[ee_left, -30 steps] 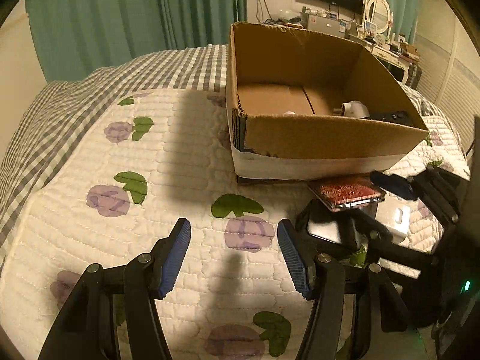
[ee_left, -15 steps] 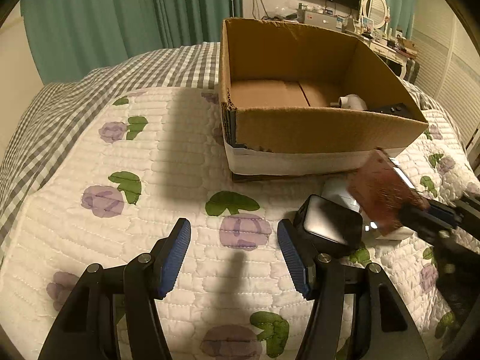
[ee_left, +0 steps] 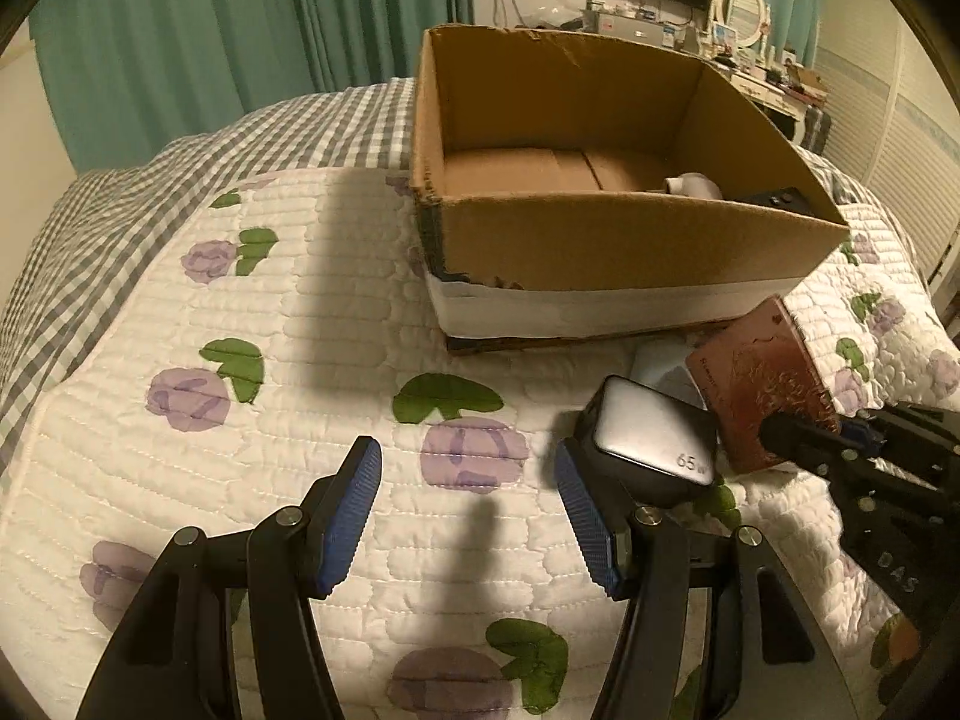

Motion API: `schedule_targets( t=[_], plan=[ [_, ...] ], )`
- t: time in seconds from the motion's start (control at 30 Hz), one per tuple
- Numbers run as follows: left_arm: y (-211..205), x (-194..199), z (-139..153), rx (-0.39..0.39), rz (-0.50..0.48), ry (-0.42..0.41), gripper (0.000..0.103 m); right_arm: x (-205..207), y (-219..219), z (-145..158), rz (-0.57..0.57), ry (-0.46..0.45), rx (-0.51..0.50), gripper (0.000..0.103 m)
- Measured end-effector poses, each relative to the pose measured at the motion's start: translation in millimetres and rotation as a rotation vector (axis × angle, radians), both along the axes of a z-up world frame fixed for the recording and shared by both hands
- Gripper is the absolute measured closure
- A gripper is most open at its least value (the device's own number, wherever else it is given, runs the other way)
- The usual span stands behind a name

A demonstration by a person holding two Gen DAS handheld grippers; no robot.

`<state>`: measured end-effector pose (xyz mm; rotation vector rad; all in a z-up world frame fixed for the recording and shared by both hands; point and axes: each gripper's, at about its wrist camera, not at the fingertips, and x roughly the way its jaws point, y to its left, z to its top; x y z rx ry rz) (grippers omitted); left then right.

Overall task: Organize rigid objects
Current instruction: 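Grasp the red patterned card with the right tool while the left tool grasps the black laptop charger, then carry the black laptop charger and red card over the box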

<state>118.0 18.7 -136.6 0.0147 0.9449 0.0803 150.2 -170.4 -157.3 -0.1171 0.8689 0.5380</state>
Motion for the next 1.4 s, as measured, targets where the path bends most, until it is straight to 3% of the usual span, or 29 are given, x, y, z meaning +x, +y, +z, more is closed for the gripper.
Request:
schedule_targets(
  t=[0.17,0.37,0.47,0.67,0.93,1.17,1.4],
  plan=[
    [-19,-1,-1,-0.02,-0.1,-0.018,0.04,-12,-19,26,-0.054,-0.103,-0.02,0.093],
    [-51,7,-17,-0.018,-0.238,0.019,0.04,4,-34,25,-0.125,-0.06,0.004,0.093],
    [-61,13,-23,-0.004,-0.284,0.029,0.035,6,-33,25,-0.12,-0.053,0.011,0.093],
    [-67,39,-47,0.023,-0.288,0.126,0.032,6,-36,21,-0.122,-0.037,0.026,0.093],
    [-69,31,-42,0.052,-0.286,0.091,0.034,4,-34,21,-0.111,-0.041,0.012,0.094],
    [-65,2,-2,0.021,-0.24,0.0,0.035,-7,-32,37,-0.108,-0.088,0.004,0.094],
    [-57,-27,67,-0.022,-0.164,-0.149,0.035,-22,-36,84,-0.109,-0.182,0.039,0.094]
  ],
)
